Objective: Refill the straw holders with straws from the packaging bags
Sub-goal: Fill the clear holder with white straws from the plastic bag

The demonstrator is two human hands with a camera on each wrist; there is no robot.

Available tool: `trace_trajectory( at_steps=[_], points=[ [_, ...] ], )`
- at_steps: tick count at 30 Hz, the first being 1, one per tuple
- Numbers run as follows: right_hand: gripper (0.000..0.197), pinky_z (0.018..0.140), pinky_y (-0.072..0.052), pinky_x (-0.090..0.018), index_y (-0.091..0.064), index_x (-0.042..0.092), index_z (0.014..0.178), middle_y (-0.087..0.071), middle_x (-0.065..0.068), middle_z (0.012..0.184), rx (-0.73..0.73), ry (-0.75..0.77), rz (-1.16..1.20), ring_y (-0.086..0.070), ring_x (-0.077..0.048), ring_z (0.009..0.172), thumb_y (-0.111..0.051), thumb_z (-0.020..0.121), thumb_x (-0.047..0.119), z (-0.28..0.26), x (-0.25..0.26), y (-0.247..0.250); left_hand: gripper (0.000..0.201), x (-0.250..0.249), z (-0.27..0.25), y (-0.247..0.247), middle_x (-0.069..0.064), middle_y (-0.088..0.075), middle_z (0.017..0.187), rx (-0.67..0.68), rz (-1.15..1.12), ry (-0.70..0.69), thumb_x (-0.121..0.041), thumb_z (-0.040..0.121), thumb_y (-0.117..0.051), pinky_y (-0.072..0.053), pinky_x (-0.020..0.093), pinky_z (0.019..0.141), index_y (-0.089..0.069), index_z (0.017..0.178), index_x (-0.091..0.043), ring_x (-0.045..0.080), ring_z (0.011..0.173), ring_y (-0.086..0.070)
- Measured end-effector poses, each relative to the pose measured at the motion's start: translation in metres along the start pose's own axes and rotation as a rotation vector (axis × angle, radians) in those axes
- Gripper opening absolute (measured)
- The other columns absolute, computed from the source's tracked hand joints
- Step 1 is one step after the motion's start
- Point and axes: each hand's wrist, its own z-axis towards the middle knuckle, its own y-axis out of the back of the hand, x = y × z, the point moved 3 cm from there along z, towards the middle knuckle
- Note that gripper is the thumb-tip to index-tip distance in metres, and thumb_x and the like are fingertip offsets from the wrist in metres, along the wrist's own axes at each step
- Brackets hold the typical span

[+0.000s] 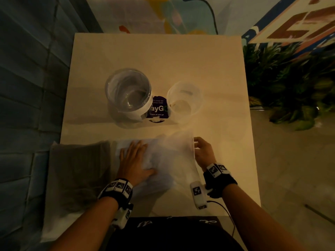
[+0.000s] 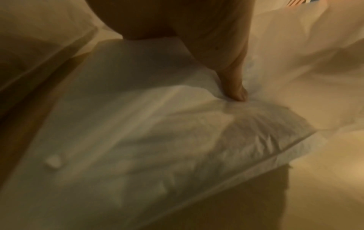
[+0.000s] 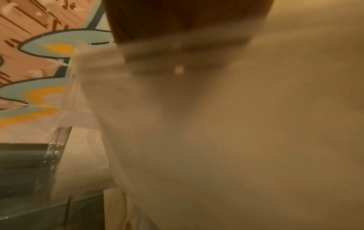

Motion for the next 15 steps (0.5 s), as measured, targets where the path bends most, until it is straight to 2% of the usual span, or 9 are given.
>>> trace_trajectory(
  at_steps=[1,3,4,6,7,9,12,13,15],
  points=[
    [0.026,0.058,-0.05,-0.021,-0.066,0.012,0.106,-0.067,-0.006,0.089,0.045,-0.014,0.001,-0.064,-0.023,0.08,-0.067,0.084,-0.002,-0.002,0.002,-0.001,0.115,0.0,0.0,-0.001,0.001,-0.016,0.162,-0.001,-0.007,0.008,-0.091,0.059,-0.043,-0.015,0.054,0.118,-0.021,0.152,-0.027,0.026,0.15,-0.013],
    [0.026,0.072,-0.046,-0.025,-0.066,0.013,0.117,-0.065,-0.001,0.101,0.155,0.04,-0.164,-0.061,-0.017,0.095,-0.066,0.09,0.01,-0.006,0.003,-0.007,0.114,-0.001,0.0,-0.005,0.005,-0.021,0.161,0.0,-0.009,-0.008,-0.093,0.061,-0.041,-0.02,0.057,0.116,-0.021,0.151,-0.026,0.03,0.147,-0.02],
    [0.026,0.078,-0.043,-0.026,-0.065,0.01,0.118,-0.063,0.0,0.104,0.191,0.054,-0.258,-0.058,-0.014,0.098,-0.065,0.093,0.017,-0.008,0.0,-0.012,0.112,-0.003,0.001,-0.007,0.007,-0.024,0.159,-0.006,-0.017,-0.042,-0.094,0.064,-0.036,-0.023,0.06,0.114,-0.021,0.15,-0.025,0.033,0.146,-0.025],
    [0.028,0.081,-0.042,-0.028,-0.065,0.006,0.116,-0.064,-0.005,0.106,0.202,0.051,-0.321,-0.059,-0.016,0.1,-0.064,0.094,0.023,-0.008,-0.006,-0.02,0.108,-0.008,0.003,-0.009,0.01,-0.025,0.158,-0.031,-0.031,-0.103,-0.095,0.068,-0.03,-0.026,0.062,0.111,-0.017,0.15,-0.025,0.035,0.144,-0.029],
    [0.025,0.08,-0.043,-0.028,-0.067,0.006,0.113,-0.066,-0.006,0.104,0.18,0.061,-0.283,-0.061,-0.016,0.098,-0.065,0.093,0.022,-0.009,-0.006,-0.022,0.108,-0.011,0.006,-0.008,0.008,-0.024,0.159,-0.038,-0.022,-0.107,-0.094,0.067,-0.033,-0.025,0.061,0.112,-0.016,0.15,-0.026,0.033,0.145,-0.027],
    [0.015,0.073,-0.049,-0.029,-0.068,0.009,0.104,-0.068,-0.004,0.095,0.037,0.028,-0.094,-0.061,-0.012,0.085,-0.068,0.09,0.011,-0.01,-0.003,-0.018,0.113,-0.014,0.009,-0.007,0.004,-0.02,0.161,-0.046,0.007,-0.087,-0.094,0.064,-0.039,-0.019,0.058,0.117,-0.017,0.151,-0.027,0.028,0.148,-0.019],
    [0.034,0.059,-0.051,-0.029,-0.054,0.007,0.116,-0.064,-0.015,0.091,-0.121,-0.106,0.364,-0.059,-0.021,0.072,-0.062,0.086,-0.007,-0.016,-0.008,-0.007,0.12,-0.013,0.009,-0.009,0.002,-0.014,0.164,-0.055,0.023,-0.078,-0.098,0.061,-0.035,-0.01,0.054,0.119,-0.017,0.154,-0.025,0.024,0.151,-0.01],
    [0.037,0.056,-0.051,-0.03,-0.049,0.007,0.118,-0.061,-0.016,0.092,-0.153,-0.147,0.432,-0.058,-0.023,0.071,-0.062,0.086,-0.007,-0.019,-0.01,-0.006,0.121,-0.012,0.008,-0.009,0.002,-0.014,0.164,-0.056,0.019,-0.08,-0.099,0.06,-0.032,-0.009,0.054,0.119,-0.017,0.154,-0.024,0.024,0.151,-0.01],
    [0.041,0.062,-0.052,-0.036,-0.044,0.009,0.117,-0.06,-0.017,0.098,-0.223,-0.216,0.448,-0.058,-0.027,0.074,-0.067,0.085,-0.002,-0.024,-0.02,-0.008,0.122,-0.01,0.009,-0.011,0.002,-0.012,0.164,-0.047,0.014,-0.078,-0.099,0.06,-0.03,-0.008,0.054,0.119,-0.016,0.155,-0.024,0.024,0.151,-0.008]
  ],
)
